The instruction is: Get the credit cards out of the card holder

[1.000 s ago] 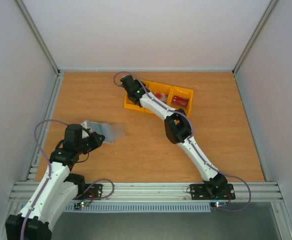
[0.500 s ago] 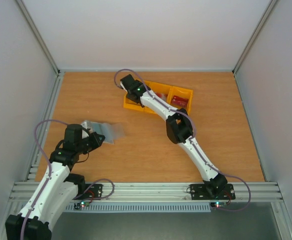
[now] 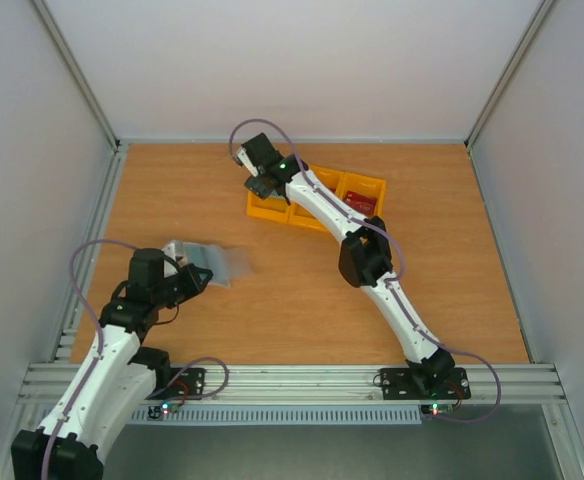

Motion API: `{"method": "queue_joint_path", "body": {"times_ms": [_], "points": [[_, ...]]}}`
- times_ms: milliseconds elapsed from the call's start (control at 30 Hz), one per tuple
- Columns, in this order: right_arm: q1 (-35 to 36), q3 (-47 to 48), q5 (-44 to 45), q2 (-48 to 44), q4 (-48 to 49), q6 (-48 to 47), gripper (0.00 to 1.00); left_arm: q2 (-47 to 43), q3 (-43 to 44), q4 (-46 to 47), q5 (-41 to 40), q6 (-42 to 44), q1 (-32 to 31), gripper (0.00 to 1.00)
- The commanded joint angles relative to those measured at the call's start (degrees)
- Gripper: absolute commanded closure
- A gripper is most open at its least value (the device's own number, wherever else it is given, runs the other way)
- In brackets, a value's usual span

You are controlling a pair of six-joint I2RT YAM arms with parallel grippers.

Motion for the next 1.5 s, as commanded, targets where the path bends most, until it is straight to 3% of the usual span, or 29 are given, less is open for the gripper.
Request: {"method": "queue_joint_path", "body": {"times_ms": [0,133,333,433,533,600,767,867,1033,1100,1367,1467], "points": [[0.38,1.19,-11.68,-11.87,-5.18,6.2,0.22,-2.05,0.27,9.24,6.61,0.39,0.25,1.0],[0.36,-9.54,-24.77,-24.25,-5.31,9.31,0.23,-2.78,2.55,16.65,15.13,2.19,0.25,1.0],[0.32,-47.35,-53.05,-52.72,13.65,10.25,0.22,-3.47,3.79,25.09,29.68,6.41,0.29,1.0],[0.42,-58.12,-67.33,-63.88,19.03,10.01,0.21,-3.56,5.64,24.95,38.56,12.74,0.22,1.0],[1.44,-59.52,-72.78,-65.58,15.81,10.16,0.19,-3.84,9.07,16.87,47.52,23.89,0.12,1.0],[2.44,-57.29,-72.5,-64.52,9.6,8.0,0.02,-3.87,12.42,6.9,50.73,36.33,0.03,1.0],[6.13,-56.27,-71.51,-62.17,1.57,3.46,0.02,-3.18,18.38,-10.39,52.26,51.77,-0.01,1.0],[6.81,-54.72,-71.85,-60.84,-3.14,1.25,0.1,-3.07,19.91,-13.33,51.77,56.34,-0.08,1.0],[6.85,-54.14,-74.41,-60.39,-7.72,-0.84,0.16,-2.65,19.71,-10.47,50.08,54.02,-0.14,1.0],[7.07,-53.77,-73.8,-59.76,-9.36,-1.02,0.24,-2.68,19.34,-9.49,49.2,53.04,-0.15,1.0],[7.51,-53.08,-73.51,-57.49,-12.12,-0.92,0.9,-2.71,17.87,-6.09,49.05,48.5,-0.23,1.0],[7.52,-53.23,-73.76,-57.39,-12.67,-1.24,0.99,-2.75,16.82,-4.62,49.7,44.26,-0.28,1.0]]}}
